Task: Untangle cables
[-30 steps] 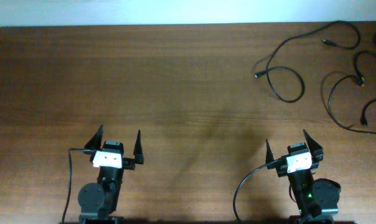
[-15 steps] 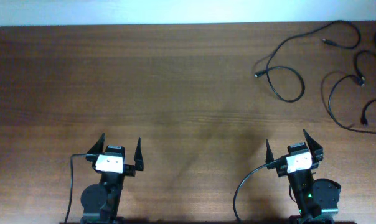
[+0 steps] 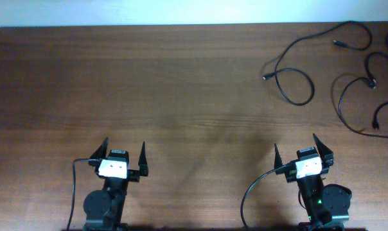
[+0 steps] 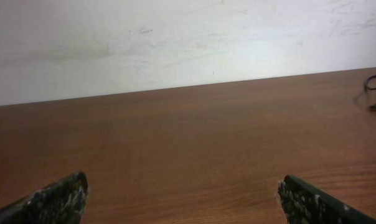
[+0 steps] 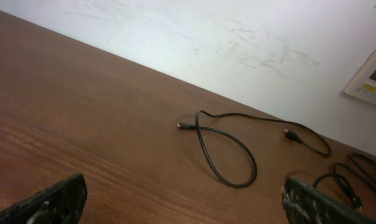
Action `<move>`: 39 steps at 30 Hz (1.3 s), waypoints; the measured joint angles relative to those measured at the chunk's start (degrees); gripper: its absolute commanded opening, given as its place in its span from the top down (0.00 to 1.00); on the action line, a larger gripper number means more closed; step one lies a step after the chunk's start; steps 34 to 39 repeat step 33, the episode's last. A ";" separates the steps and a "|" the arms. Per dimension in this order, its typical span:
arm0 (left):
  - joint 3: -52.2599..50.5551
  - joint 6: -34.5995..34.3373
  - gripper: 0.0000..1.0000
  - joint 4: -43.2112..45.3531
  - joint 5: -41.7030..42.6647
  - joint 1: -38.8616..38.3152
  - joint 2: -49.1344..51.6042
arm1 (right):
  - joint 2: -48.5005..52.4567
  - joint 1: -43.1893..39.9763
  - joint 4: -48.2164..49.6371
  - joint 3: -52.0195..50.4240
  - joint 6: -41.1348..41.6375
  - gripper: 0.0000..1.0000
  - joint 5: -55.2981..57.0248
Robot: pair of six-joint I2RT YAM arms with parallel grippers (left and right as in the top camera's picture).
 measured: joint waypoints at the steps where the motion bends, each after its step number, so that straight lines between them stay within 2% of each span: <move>1: 0.00 0.00 0.01 0.00 0.00 0.00 0.00 | -0.17 0.00 0.00 0.00 0.02 0.01 0.00; 39: 0.00 0.00 0.01 0.00 0.00 0.00 -0.04 | -1.99 -0.68 0.04 0.00 0.02 0.01 -0.02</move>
